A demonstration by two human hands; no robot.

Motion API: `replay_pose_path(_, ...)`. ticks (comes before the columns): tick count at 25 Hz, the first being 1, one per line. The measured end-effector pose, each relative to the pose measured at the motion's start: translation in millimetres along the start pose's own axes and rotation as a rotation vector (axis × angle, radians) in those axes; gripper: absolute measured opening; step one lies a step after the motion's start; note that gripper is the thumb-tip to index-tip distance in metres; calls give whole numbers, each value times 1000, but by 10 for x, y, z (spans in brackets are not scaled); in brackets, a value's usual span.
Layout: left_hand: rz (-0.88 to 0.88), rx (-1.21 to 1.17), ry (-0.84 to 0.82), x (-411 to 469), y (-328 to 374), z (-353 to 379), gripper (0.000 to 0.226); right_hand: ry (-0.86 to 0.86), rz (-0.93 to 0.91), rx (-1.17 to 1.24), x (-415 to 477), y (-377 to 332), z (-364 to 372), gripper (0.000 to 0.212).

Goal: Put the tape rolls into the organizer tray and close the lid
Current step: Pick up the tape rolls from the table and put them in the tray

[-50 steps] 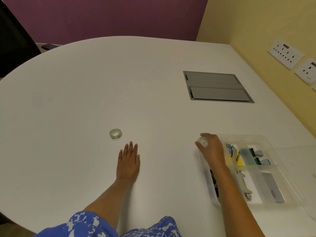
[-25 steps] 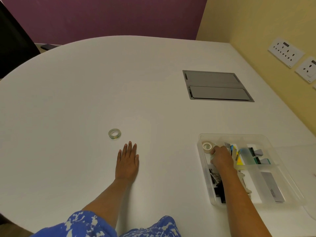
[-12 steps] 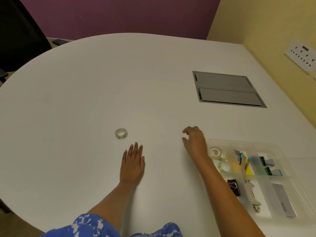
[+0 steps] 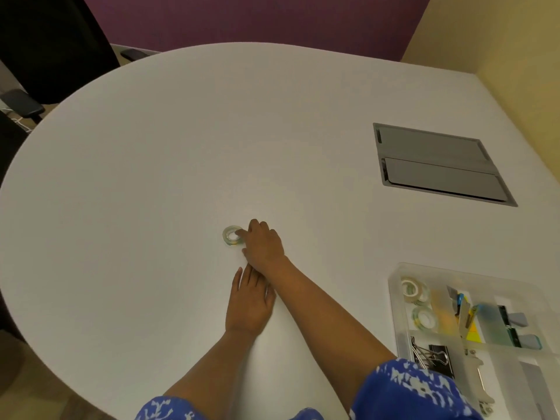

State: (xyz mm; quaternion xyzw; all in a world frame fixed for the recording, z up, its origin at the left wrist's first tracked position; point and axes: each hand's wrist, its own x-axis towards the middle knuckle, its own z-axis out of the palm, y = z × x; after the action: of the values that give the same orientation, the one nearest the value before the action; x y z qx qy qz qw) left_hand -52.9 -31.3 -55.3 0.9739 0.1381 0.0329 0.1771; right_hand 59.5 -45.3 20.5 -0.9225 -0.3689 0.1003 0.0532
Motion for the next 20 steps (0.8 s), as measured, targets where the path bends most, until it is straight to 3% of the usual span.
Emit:
replay_pose_path(9, -2, 36, -15, -3, 10, 16, 54, 62, -31, 55, 19, 33, 127, 30)
replay_pose_path(16, 1, -13, 21, -20, 40, 2, 52, 225, 212, 453, -358, 384, -187, 26)
replay_pose_path(20, 2, -1, 5, -23, 20, 16, 52, 328, 405, 543, -746, 876, -448, 29)
